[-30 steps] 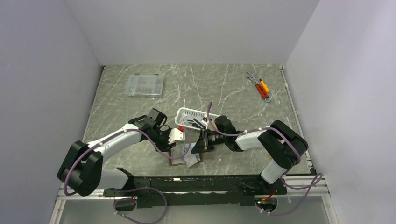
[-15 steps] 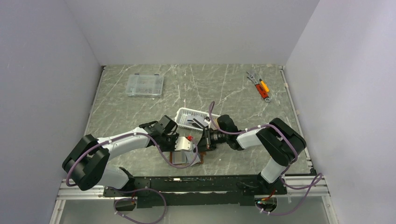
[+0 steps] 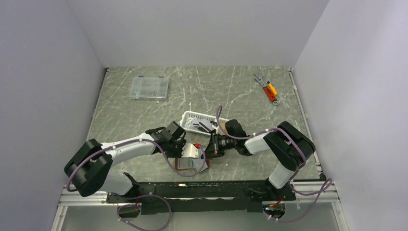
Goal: Put the credit cards into the card holder
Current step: Insert the credit card into the card holder.
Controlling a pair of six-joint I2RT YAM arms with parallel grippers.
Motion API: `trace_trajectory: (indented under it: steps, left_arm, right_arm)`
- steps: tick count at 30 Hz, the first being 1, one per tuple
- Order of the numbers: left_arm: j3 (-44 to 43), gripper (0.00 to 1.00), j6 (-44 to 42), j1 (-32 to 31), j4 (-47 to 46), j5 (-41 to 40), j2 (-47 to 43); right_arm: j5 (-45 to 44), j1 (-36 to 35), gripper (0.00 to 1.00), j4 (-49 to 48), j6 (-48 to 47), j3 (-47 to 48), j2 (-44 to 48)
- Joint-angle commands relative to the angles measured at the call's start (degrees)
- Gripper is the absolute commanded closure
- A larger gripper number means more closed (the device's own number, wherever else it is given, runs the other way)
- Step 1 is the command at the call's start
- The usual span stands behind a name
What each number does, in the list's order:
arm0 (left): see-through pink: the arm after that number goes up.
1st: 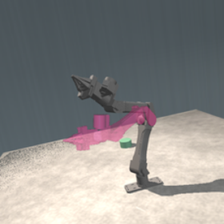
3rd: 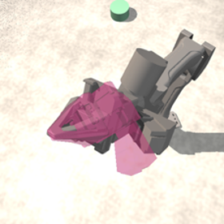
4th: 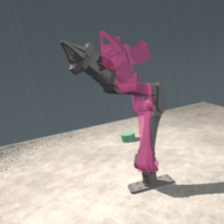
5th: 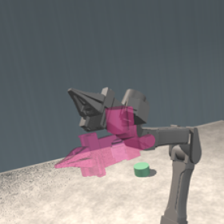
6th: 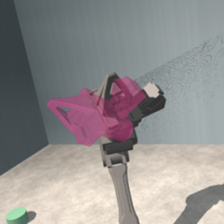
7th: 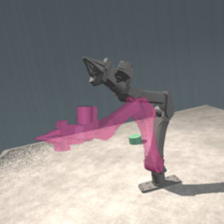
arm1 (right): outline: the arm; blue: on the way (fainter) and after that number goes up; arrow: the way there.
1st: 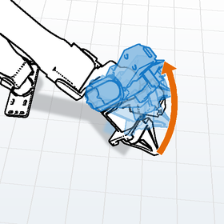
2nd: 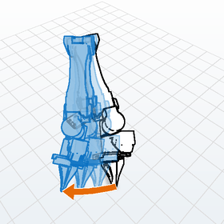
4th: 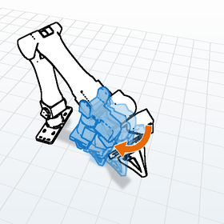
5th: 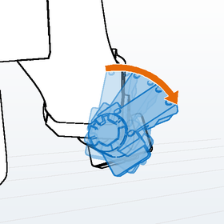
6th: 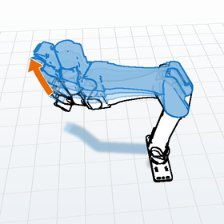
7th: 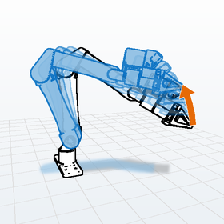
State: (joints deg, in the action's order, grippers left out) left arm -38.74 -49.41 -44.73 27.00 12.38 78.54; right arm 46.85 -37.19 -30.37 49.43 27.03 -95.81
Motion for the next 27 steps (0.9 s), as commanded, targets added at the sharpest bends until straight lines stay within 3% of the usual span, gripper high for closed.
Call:
trace_trajectory:
  steps: [1, 27]
  left_arm:
    - [2.0, 0.79, 0.9, -0.7, -1.4, -1.3, -0.3]
    - [3.0, 0.82, 1.1, -1.4, -0.5, -1.2, -3.2]
  right_arm:
    - [1.5, 0.2, 1.0, -2.3, -0.7, 0.4, -1.2]
    - [0.2, -0.6, 1.0, -7.1, 2.2, 5.1, -8.1]
